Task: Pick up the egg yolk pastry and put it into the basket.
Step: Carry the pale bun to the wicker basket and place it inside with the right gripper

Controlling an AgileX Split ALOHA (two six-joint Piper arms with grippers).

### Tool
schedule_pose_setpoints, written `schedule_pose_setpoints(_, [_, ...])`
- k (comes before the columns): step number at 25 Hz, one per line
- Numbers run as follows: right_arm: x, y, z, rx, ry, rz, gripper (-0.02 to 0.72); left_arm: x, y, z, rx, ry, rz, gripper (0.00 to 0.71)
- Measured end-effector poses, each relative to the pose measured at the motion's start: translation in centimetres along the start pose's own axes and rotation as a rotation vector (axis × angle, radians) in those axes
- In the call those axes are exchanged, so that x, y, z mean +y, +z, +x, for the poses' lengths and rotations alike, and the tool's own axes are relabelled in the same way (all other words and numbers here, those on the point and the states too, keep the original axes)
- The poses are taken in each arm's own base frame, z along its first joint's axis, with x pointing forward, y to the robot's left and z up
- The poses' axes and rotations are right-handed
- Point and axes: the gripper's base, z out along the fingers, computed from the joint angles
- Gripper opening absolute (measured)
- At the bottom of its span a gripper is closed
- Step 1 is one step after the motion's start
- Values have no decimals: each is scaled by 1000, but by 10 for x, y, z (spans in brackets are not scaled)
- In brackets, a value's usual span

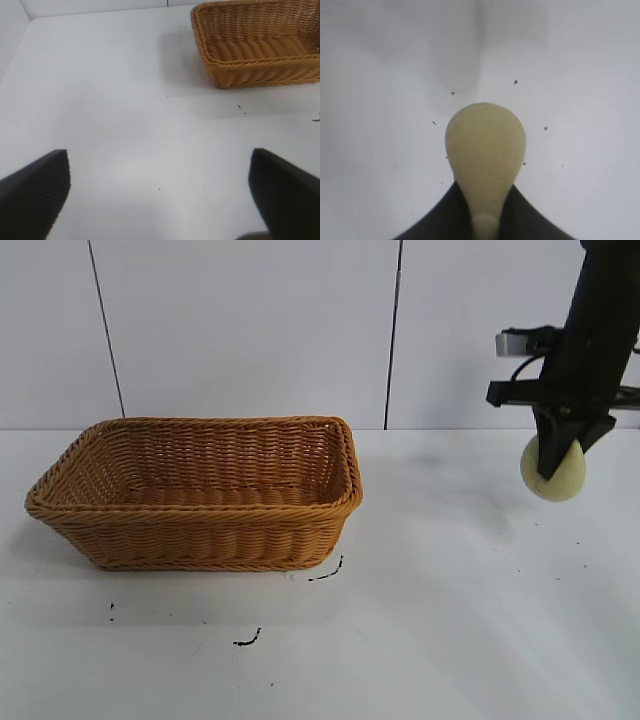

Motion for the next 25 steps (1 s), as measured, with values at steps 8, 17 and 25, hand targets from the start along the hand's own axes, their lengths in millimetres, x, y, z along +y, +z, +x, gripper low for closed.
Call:
schedule_pose_setpoints(8, [23,-51,-28,-195,-48,-6,41,0,0,0,0,0,0,697])
schedule_pose_setpoints(17, [97,-66,-31,-250,-237,36,35,0,0,0,0,0,0,697])
schedule_pose_setpoints(25, [192,-65,-12,-283,-432,-20,34,0,0,0,0,0,0,697])
